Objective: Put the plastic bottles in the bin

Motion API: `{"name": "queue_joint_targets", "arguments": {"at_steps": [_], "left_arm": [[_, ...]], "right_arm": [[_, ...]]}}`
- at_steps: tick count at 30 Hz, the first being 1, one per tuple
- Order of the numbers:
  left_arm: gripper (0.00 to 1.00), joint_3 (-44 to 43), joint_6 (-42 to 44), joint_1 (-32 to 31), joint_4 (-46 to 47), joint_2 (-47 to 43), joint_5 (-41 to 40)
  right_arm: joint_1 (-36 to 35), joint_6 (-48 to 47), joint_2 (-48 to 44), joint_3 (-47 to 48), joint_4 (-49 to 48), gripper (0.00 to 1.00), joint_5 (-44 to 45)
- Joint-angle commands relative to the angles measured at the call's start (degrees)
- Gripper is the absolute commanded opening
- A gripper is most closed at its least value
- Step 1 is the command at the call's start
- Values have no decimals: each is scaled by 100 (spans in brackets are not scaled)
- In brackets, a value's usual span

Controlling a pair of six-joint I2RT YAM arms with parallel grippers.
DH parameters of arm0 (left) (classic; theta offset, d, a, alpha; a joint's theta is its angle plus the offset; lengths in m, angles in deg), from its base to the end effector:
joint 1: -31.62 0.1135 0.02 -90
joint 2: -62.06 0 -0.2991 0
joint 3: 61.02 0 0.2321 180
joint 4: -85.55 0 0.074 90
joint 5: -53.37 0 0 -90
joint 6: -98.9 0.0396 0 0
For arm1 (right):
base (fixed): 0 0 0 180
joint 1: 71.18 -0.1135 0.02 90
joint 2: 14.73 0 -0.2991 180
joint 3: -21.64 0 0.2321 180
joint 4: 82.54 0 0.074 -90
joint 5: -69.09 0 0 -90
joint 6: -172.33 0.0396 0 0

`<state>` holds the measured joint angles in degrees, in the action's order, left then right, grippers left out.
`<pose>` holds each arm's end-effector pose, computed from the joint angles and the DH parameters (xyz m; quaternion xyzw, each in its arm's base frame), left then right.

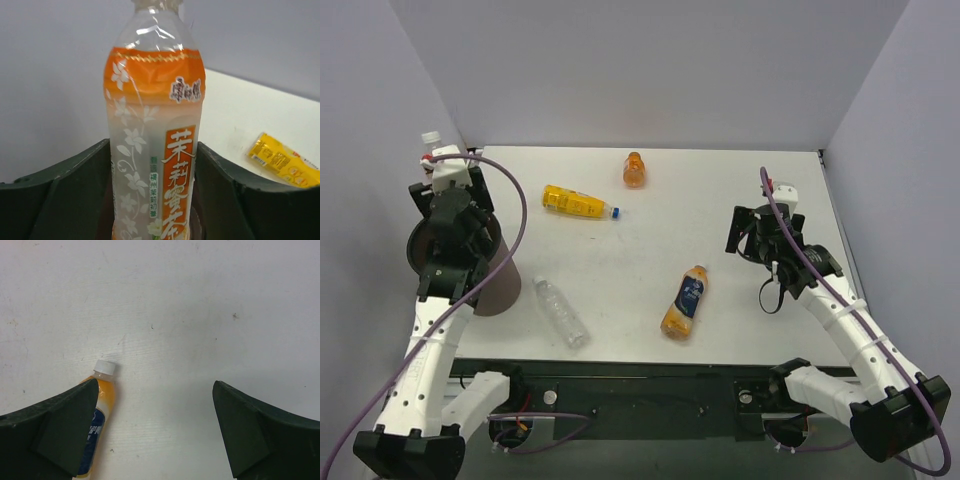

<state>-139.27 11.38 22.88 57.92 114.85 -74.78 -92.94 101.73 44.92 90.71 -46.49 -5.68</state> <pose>0.1557 0.0008 0.4475 -0.1590 0.6997 0.1993 0.6674 0.1879 0.0638 0.3593 0.0522 0.8447 0.0774 0.5270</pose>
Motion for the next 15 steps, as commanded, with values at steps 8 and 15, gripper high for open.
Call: {"name": "queue_joint_targets", "arguments": {"at_steps": [8, 15], "left_arm": [[96, 61, -213, 399, -150, -32, 114], [97, -774, -968, -311, -1661, 12, 879]], "right_arm": [[31, -15, -16, 129, -32, 91, 69], [31, 152, -25, 102, -128, 91, 68]]}}
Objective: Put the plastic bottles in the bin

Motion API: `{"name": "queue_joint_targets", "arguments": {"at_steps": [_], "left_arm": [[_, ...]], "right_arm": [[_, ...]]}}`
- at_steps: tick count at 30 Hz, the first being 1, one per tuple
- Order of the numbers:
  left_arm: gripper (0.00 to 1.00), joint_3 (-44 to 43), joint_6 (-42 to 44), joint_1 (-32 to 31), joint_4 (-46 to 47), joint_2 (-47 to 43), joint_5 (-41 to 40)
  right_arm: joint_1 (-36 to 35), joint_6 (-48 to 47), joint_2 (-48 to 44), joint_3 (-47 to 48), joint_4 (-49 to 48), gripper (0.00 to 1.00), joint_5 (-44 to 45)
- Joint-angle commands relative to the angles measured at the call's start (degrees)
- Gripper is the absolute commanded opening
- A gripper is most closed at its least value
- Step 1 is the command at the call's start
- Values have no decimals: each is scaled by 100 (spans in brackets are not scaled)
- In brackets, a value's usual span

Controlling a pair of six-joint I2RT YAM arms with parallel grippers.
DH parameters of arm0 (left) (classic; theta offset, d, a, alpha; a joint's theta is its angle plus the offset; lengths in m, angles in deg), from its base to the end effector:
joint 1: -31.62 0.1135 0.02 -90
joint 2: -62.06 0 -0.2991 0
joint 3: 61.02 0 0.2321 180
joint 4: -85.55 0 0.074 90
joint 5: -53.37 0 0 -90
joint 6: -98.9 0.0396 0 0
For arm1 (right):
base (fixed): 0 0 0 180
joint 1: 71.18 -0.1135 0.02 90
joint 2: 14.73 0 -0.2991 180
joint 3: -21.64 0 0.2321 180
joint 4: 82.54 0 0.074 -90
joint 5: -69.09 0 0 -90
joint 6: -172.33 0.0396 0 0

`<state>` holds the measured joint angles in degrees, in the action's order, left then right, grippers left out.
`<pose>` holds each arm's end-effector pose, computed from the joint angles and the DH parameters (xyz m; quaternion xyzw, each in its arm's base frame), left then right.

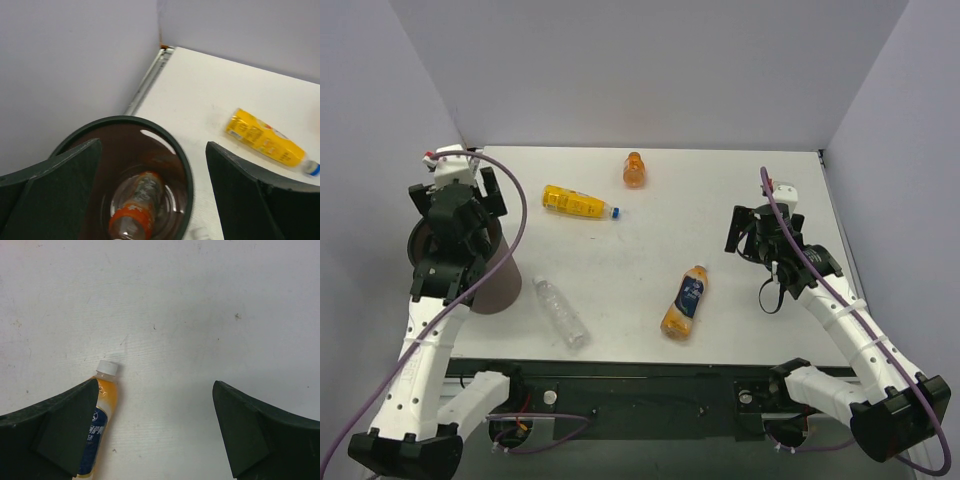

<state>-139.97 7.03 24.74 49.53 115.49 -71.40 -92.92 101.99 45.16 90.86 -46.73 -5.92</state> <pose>0.1576 0.0037 0.4343 -0.1588 0.7414 0.1825 0.6260 0.1891 0.0644 0.3598 0.0533 0.8441 0.0807 0.5274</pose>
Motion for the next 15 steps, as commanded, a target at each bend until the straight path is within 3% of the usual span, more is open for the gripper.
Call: {"name": "queue_joint_targets", "arguments": {"at_steps": [1, 4, 7, 11, 15], "left_arm": [[97, -731, -717, -847, -1162, -87, 515], [97, -566, -1288, -1605, -1683, -271, 426], [97, -118, -2445, -2657, -2262, -377, 269], [97, 769, -4073, -3792, -3019, -316, -627], [97, 1340, -5621, -3909, -3521, -158, -516]], "right_arm": [[29, 178, -22, 87, -139, 91, 66], [20, 292, 92, 43, -349, 91, -83], [20, 389, 232, 69, -456, 90, -153], [20, 381, 329, 166, -491, 90, -189], [12, 319, 303, 157, -465, 90, -162]]}}
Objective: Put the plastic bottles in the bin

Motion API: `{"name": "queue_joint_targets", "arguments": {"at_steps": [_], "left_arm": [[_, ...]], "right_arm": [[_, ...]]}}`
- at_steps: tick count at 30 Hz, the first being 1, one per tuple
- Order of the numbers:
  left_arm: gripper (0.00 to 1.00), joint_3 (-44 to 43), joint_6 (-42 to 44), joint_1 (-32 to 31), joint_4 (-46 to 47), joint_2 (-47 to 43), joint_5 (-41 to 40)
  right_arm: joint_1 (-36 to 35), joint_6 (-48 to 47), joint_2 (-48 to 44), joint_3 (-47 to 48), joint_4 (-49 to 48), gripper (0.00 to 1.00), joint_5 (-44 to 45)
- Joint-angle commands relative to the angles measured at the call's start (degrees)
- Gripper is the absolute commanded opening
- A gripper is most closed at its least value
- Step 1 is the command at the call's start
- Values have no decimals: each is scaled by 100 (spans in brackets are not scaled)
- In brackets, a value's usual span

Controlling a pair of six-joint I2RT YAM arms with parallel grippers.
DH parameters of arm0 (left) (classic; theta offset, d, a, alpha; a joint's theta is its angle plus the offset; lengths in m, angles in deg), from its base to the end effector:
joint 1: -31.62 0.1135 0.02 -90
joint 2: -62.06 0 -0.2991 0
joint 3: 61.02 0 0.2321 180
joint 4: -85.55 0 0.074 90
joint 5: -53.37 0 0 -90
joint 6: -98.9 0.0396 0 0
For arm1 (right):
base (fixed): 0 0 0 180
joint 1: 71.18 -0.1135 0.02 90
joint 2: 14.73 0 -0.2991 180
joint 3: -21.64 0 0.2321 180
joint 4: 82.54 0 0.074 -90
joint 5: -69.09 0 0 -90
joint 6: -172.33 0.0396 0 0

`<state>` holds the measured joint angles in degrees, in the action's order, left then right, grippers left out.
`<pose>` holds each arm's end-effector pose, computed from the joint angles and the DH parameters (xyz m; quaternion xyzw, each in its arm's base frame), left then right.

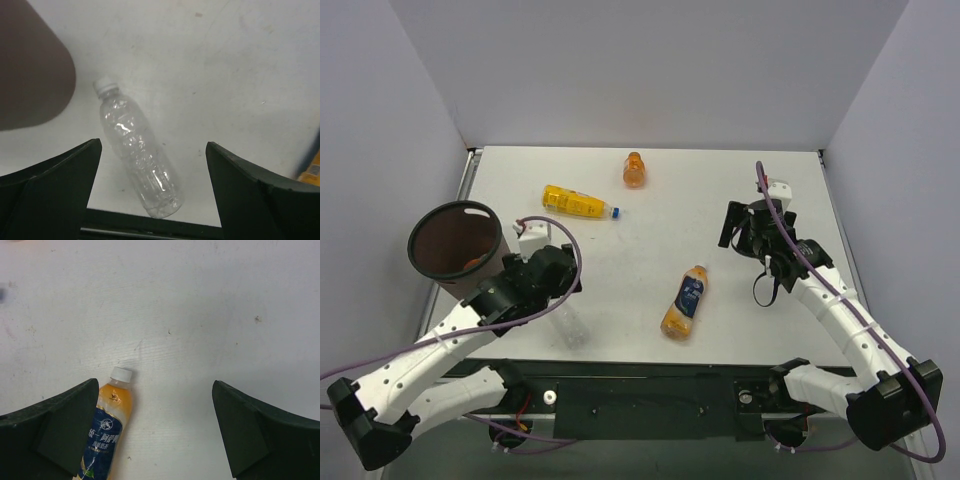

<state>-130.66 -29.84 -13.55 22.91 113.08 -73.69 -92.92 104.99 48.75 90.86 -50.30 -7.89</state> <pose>0.1070 -0.0738 0.3467 -0.0750 0.8784 -0.0300 0.4710 0.2059 0.0725 0.3541 0.0664 0.8444 0.1083 0.5205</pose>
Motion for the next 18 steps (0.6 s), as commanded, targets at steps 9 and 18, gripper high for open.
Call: {"name": "queue_joint_targets", "arguments": {"at_steps": [9, 18], "left_arm": [[97, 1580, -3254, -62, 80, 689, 41], [91, 1906, -3377, 17, 906, 1541, 76]], "right_arm": [[20, 37, -99, 25, -65, 90, -10], [20, -24, -152, 52, -3, 90, 43]]}}
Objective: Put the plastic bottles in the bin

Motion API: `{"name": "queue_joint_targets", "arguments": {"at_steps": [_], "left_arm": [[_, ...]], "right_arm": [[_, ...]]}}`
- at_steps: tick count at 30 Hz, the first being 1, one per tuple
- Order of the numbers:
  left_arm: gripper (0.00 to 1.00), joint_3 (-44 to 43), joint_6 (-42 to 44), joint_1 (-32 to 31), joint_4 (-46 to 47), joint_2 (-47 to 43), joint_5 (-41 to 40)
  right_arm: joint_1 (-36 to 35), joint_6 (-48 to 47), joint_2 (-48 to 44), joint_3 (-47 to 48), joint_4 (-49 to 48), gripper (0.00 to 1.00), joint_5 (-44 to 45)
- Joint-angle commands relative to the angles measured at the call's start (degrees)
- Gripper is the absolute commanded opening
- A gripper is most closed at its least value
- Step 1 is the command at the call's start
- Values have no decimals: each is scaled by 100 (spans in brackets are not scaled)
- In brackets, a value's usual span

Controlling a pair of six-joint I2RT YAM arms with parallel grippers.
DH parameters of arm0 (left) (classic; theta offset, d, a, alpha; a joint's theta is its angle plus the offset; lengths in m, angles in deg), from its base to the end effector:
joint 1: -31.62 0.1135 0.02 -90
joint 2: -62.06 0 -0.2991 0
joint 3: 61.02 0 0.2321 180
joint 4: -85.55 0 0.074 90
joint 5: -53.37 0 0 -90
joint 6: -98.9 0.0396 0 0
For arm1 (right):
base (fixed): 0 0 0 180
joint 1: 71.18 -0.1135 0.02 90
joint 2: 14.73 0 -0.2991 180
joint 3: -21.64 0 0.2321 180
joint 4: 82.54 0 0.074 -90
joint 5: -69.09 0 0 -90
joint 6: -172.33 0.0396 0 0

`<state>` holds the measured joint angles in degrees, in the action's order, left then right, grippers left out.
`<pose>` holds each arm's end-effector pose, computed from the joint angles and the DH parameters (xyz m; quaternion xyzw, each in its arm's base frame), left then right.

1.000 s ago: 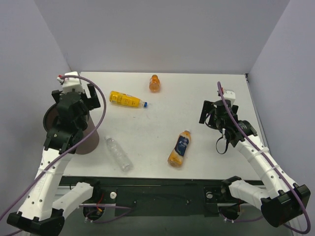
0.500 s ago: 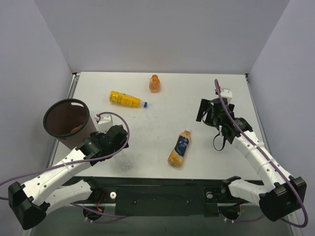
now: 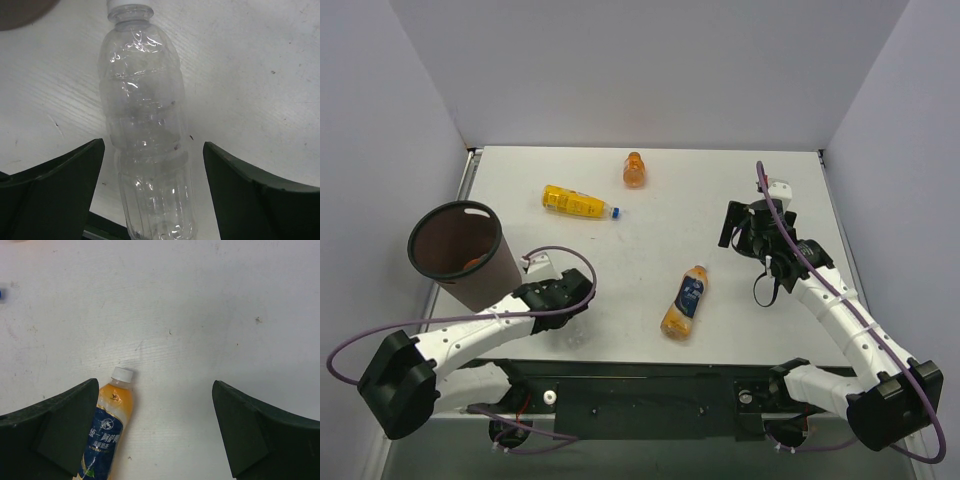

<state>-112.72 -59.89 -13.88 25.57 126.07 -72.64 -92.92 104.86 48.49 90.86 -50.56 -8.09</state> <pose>0.1203 -0.0892 0.2319 -0.2363 0.9107 0.0427 0.3360 0.2051 0.0723 0.3554 0.0650 0.8422 0.1108 0.5236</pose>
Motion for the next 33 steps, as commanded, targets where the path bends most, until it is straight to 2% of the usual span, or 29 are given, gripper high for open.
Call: {"name": "queue_joint_targets", "arguments": {"at_steps": [1, 4, 5, 7, 9, 16, 19, 20, 24, 26, 27, 28, 29, 30, 33], "left_arm": [[87, 129, -372, 50, 693, 305, 6], [75, 6, -284, 50, 729, 489, -29], [69, -81, -240, 50, 729, 507, -72], [63, -222, -21, 50, 746, 499, -169], [61, -424, 409, 50, 878, 420, -222], [53, -1810, 2966, 49, 1273, -415, -459], [51, -2383, 4614, 58, 1720, -757, -504], [50, -2637, 4925, 67, 1800, -793, -547], [50, -3263, 6587, 155, 2353, -977, -1415], [51, -3151, 7605, 304, 3046, -1179, -1749], [51, -3054, 8061, 478, 3676, -1372, -1865], [51, -2887, 8249, 593, 3891, -1443, -1866], [51, -2816, 8390, 977, 4180, -1592, -1779], [51, -2746, 8365, 1416, 4226, -1637, -1587], [51, -2675, 8304, 2140, 4236, -1664, -1479]], "right_arm": [[20, -11, -126, 52, 23, 90, 45], [20, -29, -135, 52, 32, 90, 45], [20, -20, -152, 52, 41, 90, 54], [20, -29, -161, 52, 41, 90, 54], [20, -20, -196, 34, 41, 90, 80], [20, -37, -249, 25, 102, 90, 124], [20, -46, -293, 17, 120, 90, 142], [20, -46, -293, 25, 137, 90, 151], [20, -46, -345, 78, 173, 90, 168], [20, -55, -354, 69, 181, 90, 177], [20, -64, -372, 87, 181, 90, 186], [20, -64, -363, 87, 225, 90, 168], [20, -64, -363, 87, 234, 90, 168], [20, -73, -372, 104, 260, 90, 160], [20, -81, -390, 122, 340, 90, 142]]}}
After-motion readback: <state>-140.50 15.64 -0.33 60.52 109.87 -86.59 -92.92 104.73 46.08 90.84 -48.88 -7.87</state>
